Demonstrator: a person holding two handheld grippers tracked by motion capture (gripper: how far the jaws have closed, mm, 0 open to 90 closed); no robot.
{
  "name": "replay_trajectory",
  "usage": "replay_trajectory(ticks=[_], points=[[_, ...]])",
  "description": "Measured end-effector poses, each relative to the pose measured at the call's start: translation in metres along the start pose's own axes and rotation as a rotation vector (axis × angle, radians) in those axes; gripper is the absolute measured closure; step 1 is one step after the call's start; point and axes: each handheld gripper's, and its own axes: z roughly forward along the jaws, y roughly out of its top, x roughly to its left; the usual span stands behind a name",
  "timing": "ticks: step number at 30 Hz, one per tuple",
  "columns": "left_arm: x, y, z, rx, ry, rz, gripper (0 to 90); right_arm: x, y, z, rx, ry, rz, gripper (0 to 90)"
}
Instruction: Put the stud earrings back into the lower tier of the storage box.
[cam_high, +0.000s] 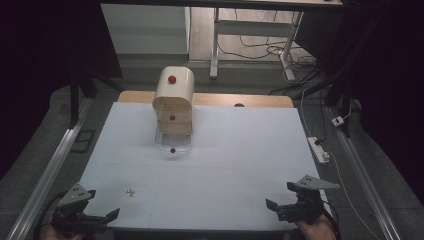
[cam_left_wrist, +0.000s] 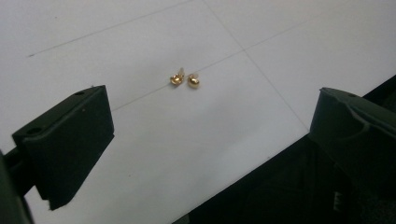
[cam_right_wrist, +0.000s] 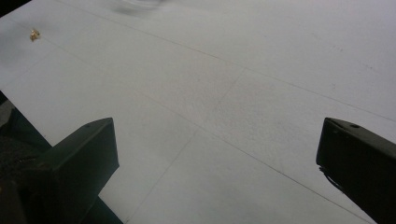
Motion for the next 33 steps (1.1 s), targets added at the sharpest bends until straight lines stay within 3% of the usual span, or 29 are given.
replay_trajectory(ticks=[4,12,16,24,28,33], points=[[0.001,0.000,0.000,-0.003,-0.008,-0.006,0.0,-0.002,0.001,0.001,0.009,0.004,0.024,0.0],[0.006,0.002,0.002,0.002,-0.049,-0.032,0.4,0.000,0.002,0.004,0.039,0.008,0.000,0.0],[0.004,0.003,0.004,0.023,-0.044,-0.018,0.1,0.000,0.002,0.005,0.043,0.005,0.000,0.0],[0.006,0.005,0.008,0.055,-0.049,-0.029,0.5,0.000,0.002,0.005,0.054,0.008,-0.004,0.0],[0.010,0.005,0.008,0.054,-0.090,-0.049,0.4,0.001,0.002,0.006,0.060,0.008,-0.012,0.0],[0.013,0.008,0.011,0.036,-0.095,-0.023,0.4,0.001,0.002,0.006,0.061,0.004,-0.011,0.0]])
